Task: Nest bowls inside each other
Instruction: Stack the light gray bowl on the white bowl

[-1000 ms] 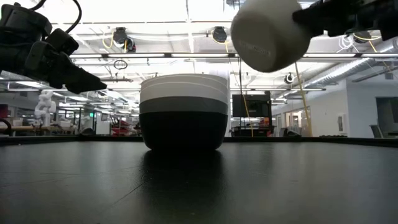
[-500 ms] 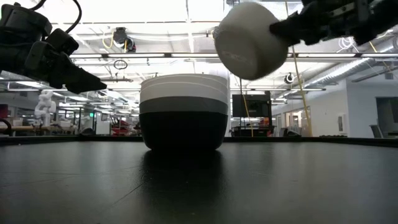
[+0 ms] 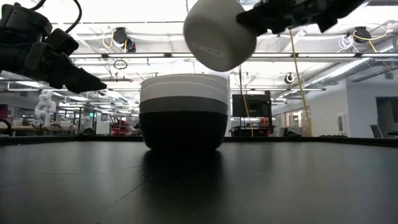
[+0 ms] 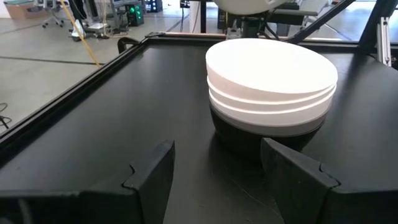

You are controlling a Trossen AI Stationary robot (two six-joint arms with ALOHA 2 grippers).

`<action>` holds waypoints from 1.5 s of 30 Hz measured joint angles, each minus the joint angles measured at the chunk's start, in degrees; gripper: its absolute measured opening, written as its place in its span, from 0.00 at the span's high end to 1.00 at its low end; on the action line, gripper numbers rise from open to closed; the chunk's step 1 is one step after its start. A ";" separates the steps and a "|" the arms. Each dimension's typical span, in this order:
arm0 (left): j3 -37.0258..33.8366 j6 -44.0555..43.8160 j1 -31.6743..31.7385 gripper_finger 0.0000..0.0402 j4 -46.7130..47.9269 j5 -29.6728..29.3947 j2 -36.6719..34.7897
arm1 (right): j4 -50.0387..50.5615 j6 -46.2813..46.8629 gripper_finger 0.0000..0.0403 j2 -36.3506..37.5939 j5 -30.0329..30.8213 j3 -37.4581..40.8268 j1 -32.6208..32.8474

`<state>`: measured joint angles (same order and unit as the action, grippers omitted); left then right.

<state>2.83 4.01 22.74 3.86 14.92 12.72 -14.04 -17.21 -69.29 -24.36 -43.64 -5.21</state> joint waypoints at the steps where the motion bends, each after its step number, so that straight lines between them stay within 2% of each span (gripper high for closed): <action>1: 0.00 -0.02 -0.02 0.41 0.02 0.02 0.03 | 0.87 -0.24 1.00 -1.04 -0.08 -1.32 0.02; 22: 0.00 0.01 -0.02 0.41 -0.01 0.63 0.03 | 24.11 -4.97 1.00 -18.04 0.20 -24.48 1.03; 29: 0.00 0.03 0.00 0.41 -0.01 0.63 0.03 | 27.19 -6.03 1.00 -18.78 0.21 -27.61 2.70; 34: 0.00 0.05 0.00 0.41 -0.01 0.63 0.03 | 33.09 -6.64 1.00 -18.78 0.46 -30.97 2.71; 45: 0.00 0.06 -0.01 0.41 -0.01 0.63 0.03 | 35.64 -6.14 1.00 -19.38 2.03 -32.10 2.27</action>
<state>2.83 4.07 22.73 3.86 15.55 12.75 21.60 -23.35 -88.67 -22.33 -75.75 -2.94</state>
